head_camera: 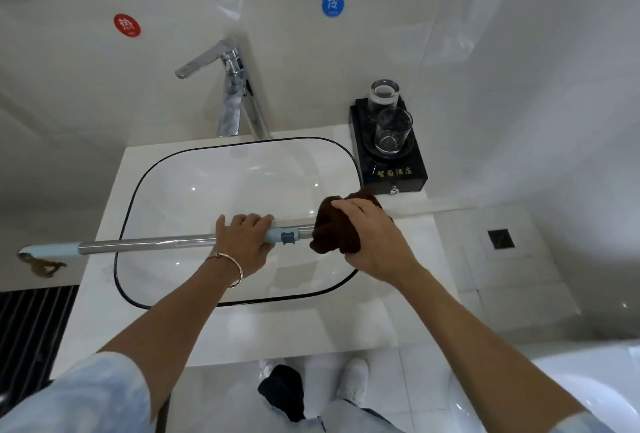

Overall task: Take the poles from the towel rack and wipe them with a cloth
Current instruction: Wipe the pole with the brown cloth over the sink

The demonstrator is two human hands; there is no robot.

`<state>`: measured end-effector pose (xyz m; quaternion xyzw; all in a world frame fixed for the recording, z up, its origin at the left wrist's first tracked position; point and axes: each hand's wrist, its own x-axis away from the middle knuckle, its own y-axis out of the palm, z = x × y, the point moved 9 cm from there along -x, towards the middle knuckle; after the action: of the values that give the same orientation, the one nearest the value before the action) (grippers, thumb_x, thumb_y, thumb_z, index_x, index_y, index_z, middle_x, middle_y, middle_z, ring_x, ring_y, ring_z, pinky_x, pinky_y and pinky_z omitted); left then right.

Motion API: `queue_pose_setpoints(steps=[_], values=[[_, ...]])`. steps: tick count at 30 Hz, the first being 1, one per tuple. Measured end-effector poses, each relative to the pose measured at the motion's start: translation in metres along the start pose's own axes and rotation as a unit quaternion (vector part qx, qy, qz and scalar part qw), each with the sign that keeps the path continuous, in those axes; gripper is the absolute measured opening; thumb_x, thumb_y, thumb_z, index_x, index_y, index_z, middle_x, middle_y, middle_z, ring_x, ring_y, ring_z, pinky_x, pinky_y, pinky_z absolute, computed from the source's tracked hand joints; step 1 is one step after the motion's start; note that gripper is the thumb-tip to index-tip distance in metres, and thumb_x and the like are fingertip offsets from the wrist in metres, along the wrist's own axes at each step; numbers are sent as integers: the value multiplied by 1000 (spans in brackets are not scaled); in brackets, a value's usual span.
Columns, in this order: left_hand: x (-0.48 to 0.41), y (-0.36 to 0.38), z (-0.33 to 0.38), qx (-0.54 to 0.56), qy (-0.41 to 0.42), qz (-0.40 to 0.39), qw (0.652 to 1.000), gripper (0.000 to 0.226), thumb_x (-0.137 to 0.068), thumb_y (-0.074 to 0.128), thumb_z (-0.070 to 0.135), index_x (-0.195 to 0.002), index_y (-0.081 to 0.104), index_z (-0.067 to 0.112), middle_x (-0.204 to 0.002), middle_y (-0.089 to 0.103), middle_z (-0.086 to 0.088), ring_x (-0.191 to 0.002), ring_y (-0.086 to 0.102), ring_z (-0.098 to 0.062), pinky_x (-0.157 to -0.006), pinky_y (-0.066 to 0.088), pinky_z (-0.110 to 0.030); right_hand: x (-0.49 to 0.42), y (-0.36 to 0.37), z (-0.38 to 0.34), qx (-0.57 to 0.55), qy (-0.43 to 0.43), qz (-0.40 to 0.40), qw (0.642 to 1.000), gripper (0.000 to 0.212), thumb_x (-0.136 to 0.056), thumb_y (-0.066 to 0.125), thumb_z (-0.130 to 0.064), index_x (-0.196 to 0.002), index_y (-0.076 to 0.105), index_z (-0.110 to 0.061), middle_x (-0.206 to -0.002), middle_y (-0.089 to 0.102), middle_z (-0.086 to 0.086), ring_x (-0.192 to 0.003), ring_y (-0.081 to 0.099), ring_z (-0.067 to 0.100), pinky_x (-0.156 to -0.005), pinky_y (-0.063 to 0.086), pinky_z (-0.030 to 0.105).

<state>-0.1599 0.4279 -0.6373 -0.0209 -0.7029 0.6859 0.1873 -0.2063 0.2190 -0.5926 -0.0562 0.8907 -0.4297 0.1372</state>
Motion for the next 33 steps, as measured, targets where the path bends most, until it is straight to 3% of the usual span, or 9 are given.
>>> queue_pose_setpoints(steps=[4, 8, 11, 14, 19, 22, 25, 29, 33], values=[[-3, -2, -3, 19, 9, 15, 1000, 46, -89, 54, 37, -133, 46, 26, -128, 54, 3, -122, 45, -27, -108, 20, -53, 7, -51, 75, 38, 112, 23, 993, 83, -59, 75, -30, -135, 42, -32, -126, 55, 1, -113, 54, 23, -91, 50, 44], [-8, -3, 0, 9, 4, 13, 1000, 44, -89, 53, 38, -131, 46, 27, -127, 54, 4, -121, 46, -26, -106, 22, -54, 27, -93, 129, 63, 237, 86, 966, 88, -57, 82, -22, -134, 42, -32, -125, 52, 7, -109, 54, 30, -89, 50, 47], [-10, -3, 1, -1, 0, 8, 1000, 44, -90, 51, 38, -132, 45, 27, -128, 53, 4, -121, 45, -25, -106, 22, -56, 9, -55, 79, 18, 139, 59, 988, 82, -56, 76, -29, -132, 45, -30, -121, 57, 3, -111, 54, 26, -91, 50, 44], [-9, 0, -1, -7, 2, -2, 1000, 45, -90, 51, 39, -134, 43, 28, -130, 52, 4, -123, 44, -25, -107, 22, -56, 2, -10, 26, 4, 29, 15, 999, 79, -60, 76, -15, -133, 46, -19, -124, 55, 6, -112, 51, 25, -96, 45, 37], [-10, -1, -2, -1, 0, 2, 1000, 46, -90, 53, 38, -134, 44, 27, -129, 52, 4, -122, 45, -25, -108, 22, -55, 17, -66, 127, 45, 145, -4, 988, 77, -56, 73, -37, -129, 48, -39, -118, 56, -11, -108, 58, 16, -87, 51, 33], [-10, -1, 0, -2, 2, 9, 1000, 45, -89, 54, 38, -132, 46, 27, -127, 54, 4, -120, 47, -25, -106, 24, -56, 39, -114, 166, 66, 233, 65, 968, 85, -52, 78, -31, -129, 44, -38, -118, 58, -2, -108, 56, 24, -85, 52, 45], [-12, -2, 2, -7, 2, 14, 1000, 44, -89, 54, 39, -131, 47, 27, -126, 55, 3, -119, 47, -25, -105, 25, -56, 19, -81, 113, 38, 160, 40, 986, 82, -52, 76, -32, -128, 44, -41, -118, 59, 0, -110, 54, 26, -90, 50, 45], [-9, 0, 1, -3, 2, 6, 1000, 45, -90, 52, 39, -133, 45, 28, -129, 53, 4, -122, 45, -24, -107, 23, -56, -3, -9, 20, -13, 45, -20, 999, 80, -62, 77, -18, -135, 44, -23, -125, 54, 6, -113, 50, 25, -98, 44, 38], [-6, -2, 2, 12, 7, 18, 1000, 44, -88, 56, 36, -130, 49, 25, -126, 56, 2, -119, 48, -27, -105, 25, -57, 6, -44, 77, 4, 101, -1, 995, 86, -56, 77, -29, -135, 43, -32, -125, 55, 2, -112, 54, 23, -95, 48, 43]])
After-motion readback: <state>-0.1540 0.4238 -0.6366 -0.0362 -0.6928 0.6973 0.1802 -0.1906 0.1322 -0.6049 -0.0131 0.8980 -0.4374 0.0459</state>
